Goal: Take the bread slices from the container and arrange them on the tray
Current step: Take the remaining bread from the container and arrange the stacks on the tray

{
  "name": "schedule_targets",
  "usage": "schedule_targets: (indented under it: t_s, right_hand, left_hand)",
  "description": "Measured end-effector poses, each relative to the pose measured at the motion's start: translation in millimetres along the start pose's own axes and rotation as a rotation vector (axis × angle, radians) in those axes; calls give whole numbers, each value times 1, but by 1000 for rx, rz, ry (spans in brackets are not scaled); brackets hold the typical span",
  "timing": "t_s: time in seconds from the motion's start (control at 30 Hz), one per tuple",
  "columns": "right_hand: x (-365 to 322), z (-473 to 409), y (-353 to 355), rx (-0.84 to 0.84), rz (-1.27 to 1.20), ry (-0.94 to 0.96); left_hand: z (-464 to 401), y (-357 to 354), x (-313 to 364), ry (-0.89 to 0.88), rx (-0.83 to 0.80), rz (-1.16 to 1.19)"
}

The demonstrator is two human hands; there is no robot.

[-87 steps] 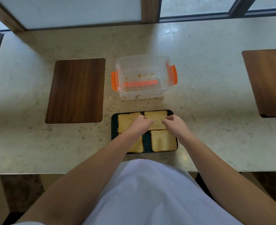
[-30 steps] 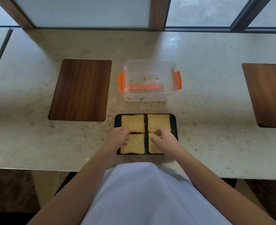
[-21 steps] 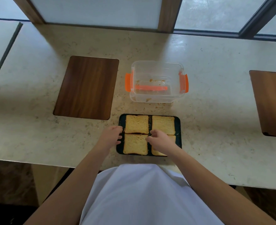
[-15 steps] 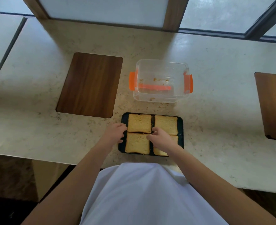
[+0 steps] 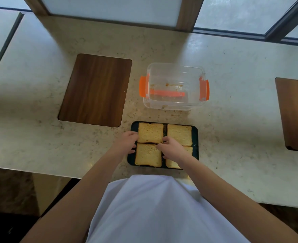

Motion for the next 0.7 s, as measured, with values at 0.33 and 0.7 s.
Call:
schedule_targets:
  t_s: [0.33,0.7]
  right_hand:
    - [-8,-2,-11,-22,11,18]
    - [6,3,5,107,-11,104]
  left_hand:
    - [-2,7,-2,15,-6,-2]
    - [6,10,3,-61,58,-116]
Point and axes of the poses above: each hand's wrist, its own z-axis away from the middle knuckle, its own y-axis out of the back of the hand, x = y × z, the point moved 2 cm from there along -z, towards the middle knuckle, and after that the axes turned 9 degrees about x, right-handed, at the moved point
